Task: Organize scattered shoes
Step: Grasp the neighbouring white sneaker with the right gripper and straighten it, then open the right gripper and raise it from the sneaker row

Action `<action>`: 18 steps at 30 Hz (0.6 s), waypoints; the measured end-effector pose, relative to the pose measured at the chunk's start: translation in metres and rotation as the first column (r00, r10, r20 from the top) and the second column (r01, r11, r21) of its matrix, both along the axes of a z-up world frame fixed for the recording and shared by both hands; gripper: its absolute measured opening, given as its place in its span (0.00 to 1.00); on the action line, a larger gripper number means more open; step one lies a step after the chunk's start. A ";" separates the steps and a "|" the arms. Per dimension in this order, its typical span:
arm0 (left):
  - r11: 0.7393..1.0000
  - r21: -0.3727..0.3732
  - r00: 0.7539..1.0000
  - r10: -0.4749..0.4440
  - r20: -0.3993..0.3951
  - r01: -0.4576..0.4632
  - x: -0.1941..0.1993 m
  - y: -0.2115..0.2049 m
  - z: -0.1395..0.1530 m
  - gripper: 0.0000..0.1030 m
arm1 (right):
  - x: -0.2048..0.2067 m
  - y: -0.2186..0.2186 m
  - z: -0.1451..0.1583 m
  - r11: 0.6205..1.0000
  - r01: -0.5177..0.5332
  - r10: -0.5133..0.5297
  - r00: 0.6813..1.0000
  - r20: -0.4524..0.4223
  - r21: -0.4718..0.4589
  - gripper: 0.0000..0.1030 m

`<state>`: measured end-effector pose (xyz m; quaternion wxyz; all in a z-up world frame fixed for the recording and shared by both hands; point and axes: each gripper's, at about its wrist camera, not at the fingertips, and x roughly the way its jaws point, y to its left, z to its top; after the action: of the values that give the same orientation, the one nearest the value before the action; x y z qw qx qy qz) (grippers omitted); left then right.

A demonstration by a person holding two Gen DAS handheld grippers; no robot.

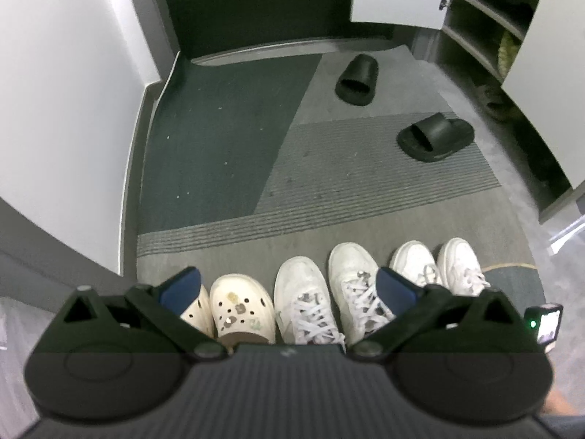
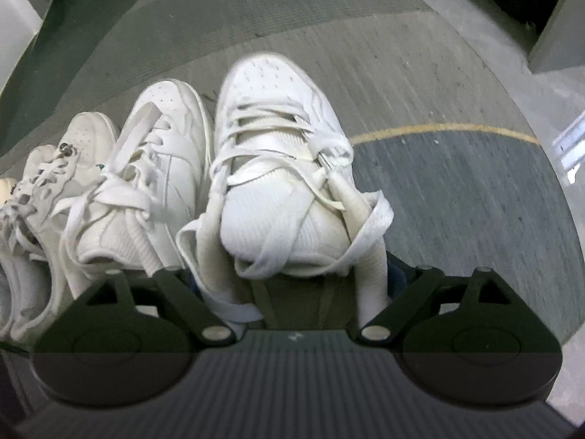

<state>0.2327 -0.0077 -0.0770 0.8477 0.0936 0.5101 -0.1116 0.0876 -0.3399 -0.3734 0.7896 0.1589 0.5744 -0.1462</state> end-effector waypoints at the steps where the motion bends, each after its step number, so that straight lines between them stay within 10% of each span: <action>1: 1.000 -0.005 1.000 -0.005 0.008 0.005 -0.002 0.000 0.003 1.00 | 0.001 -0.002 0.005 1.000 0.007 -0.007 1.000 -0.021 -0.002 0.89; 6: 0.999 -0.032 0.998 -0.031 0.050 0.033 -0.015 0.002 0.019 1.00 | -0.005 -0.008 0.054 0.993 0.082 -0.086 0.995 0.048 0.080 1.00; 18: 0.989 -0.115 0.986 -0.073 0.147 0.090 -0.045 0.001 0.061 1.00 | 0.017 0.039 0.250 0.981 -0.128 0.162 0.956 0.245 -0.148 1.00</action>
<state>0.1872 -0.0068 -0.0159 0.8808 0.0704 0.4363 -0.1702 0.1048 -0.3005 -0.1236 0.8743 0.0820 0.4671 -0.1033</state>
